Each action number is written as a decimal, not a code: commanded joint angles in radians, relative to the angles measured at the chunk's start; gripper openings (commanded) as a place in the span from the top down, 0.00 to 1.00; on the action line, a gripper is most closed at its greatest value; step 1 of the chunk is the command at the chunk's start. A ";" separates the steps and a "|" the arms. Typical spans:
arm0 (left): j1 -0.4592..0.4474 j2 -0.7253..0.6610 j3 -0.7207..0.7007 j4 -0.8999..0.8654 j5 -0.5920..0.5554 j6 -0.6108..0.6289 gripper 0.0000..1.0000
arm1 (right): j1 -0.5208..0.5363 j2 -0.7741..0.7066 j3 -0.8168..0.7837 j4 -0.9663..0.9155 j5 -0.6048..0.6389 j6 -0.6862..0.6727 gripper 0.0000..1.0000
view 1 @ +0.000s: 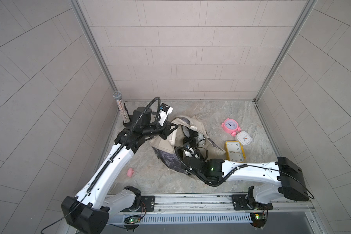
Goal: Take the alarm clock out of the canvas bag
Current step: Pick up the alarm from the canvas bag.
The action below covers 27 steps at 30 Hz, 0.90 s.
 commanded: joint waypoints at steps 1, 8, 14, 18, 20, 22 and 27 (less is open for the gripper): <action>0.010 -0.024 0.015 0.057 0.025 -0.004 1.00 | -0.017 0.031 0.033 -0.068 -0.002 0.032 0.32; 0.009 -0.026 0.016 0.057 0.025 -0.006 1.00 | -0.055 0.087 0.082 -0.114 -0.023 0.033 0.43; 0.010 -0.027 0.017 0.054 0.021 -0.003 1.00 | -0.064 0.091 0.098 -0.149 -0.016 0.009 0.60; 0.010 -0.030 0.016 0.052 0.020 -0.003 1.00 | -0.075 0.071 0.081 -0.144 -0.029 -0.012 0.80; 0.009 -0.030 0.015 0.051 0.019 0.000 1.00 | -0.082 0.063 0.073 -0.142 -0.029 -0.018 0.83; 0.010 -0.031 0.015 0.051 0.019 -0.001 1.00 | -0.092 0.057 0.067 -0.141 -0.041 -0.017 0.89; 0.009 -0.028 0.016 0.051 0.017 -0.001 1.00 | -0.102 0.030 0.055 -0.136 -0.054 -0.034 0.96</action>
